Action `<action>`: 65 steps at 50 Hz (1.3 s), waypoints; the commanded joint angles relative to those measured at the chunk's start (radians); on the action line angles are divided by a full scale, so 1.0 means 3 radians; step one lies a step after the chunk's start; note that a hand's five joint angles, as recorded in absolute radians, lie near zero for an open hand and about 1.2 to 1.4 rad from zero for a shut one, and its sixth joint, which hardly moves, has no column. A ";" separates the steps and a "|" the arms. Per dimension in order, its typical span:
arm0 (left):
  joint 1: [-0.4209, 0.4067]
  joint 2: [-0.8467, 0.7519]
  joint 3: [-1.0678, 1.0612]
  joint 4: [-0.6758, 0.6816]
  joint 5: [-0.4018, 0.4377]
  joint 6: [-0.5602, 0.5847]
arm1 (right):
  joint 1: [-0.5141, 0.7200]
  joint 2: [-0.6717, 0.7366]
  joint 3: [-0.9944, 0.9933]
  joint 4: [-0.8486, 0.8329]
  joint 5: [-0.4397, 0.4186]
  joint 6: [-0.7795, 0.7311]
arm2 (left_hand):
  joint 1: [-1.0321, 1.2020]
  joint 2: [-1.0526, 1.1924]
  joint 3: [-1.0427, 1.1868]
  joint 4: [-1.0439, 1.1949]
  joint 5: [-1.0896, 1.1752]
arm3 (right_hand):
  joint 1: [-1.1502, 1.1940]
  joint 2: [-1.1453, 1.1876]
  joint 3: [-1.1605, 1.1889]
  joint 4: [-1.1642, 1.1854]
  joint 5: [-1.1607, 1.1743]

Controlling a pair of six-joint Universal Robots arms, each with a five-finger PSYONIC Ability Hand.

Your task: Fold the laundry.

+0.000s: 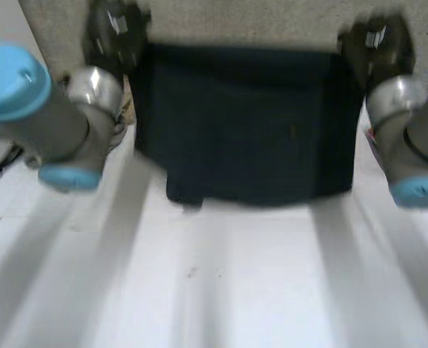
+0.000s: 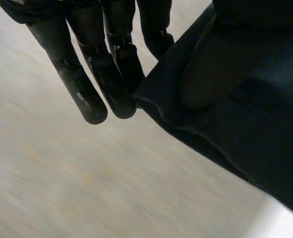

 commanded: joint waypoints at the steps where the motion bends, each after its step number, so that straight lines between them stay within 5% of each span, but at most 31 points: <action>1: 0.0061 0.0024 0.0607 0.0600 -0.0063 -0.0310 | 0.0072 0.0207 -0.0685 -0.0688 0.0042 0.0338 | 0.0849 0.0654 0.0677 0.0650 0.0716 | 0.0931 0.0751 0.0693 0.0659 0.0728; 11: -0.0026 0.0131 -0.0010 0.0411 -0.0068 -0.0346 | 0.0133 0.0463 -0.0855 -0.0667 0.0129 0.0338 | 0.0849 0.0654 0.0677 0.0650 0.0716 | 0.0931 0.0751 0.0693 0.0659 0.0728; 28: -0.0179 0.0387 -0.2092 0.0100 -0.0048 -0.0341 | 0.0077 0.0713 0.0495 0.0355 -0.0341 0.0063 | 0.0849 0.0654 0.0677 0.0650 0.0716 | 0.0931 0.0751 0.0693 0.0659 0.0728; 33: -0.0241 0.0799 -0.2408 -0.0563 -0.0048 -0.0325 | 0.0077 0.0443 0.0940 0.0764 -0.0208 -0.0208 | 0.0849 0.0654 0.0677 0.0650 0.0716 | 0.0931 0.0751 0.0693 0.0659 0.0728; 42: -0.0302 0.1833 -0.2649 -0.2307 -0.0007 -0.0244 | 0.0087 -0.0973 0.1865 0.1795 -0.0024 -0.1000 | 0.0849 0.0654 0.0677 0.0650 0.0716 | 0.0931 0.0751 0.0693 0.0659 0.0728; 47: -0.0435 0.2135 -0.2685 -0.3177 0.0121 0.0037 | 0.0072 -0.1194 0.2065 0.2267 -0.0009 -0.1216 | 0.0849 0.0654 0.0677 0.0650 0.0716 | 0.0931 0.0751 0.0693 0.0659 0.0728; 57: -0.0476 0.1773 -0.2609 -0.2775 0.0249 0.0125 | 0.0067 -0.1189 0.2260 0.2350 -0.0055 -0.1190 | 0.0849 0.0654 0.0677 0.0650 0.0716 | 0.0931 0.0751 0.0693 0.0659 0.0728; 65: -0.0333 0.1302 -0.2410 -0.2044 0.0249 0.0135 | 0.0067 -0.1123 0.2244 0.1829 -0.0065 -0.1190 | 0.0849 0.0654 0.0677 0.0650 0.0716 | 0.0931 0.0751 0.0693 0.0659 0.0728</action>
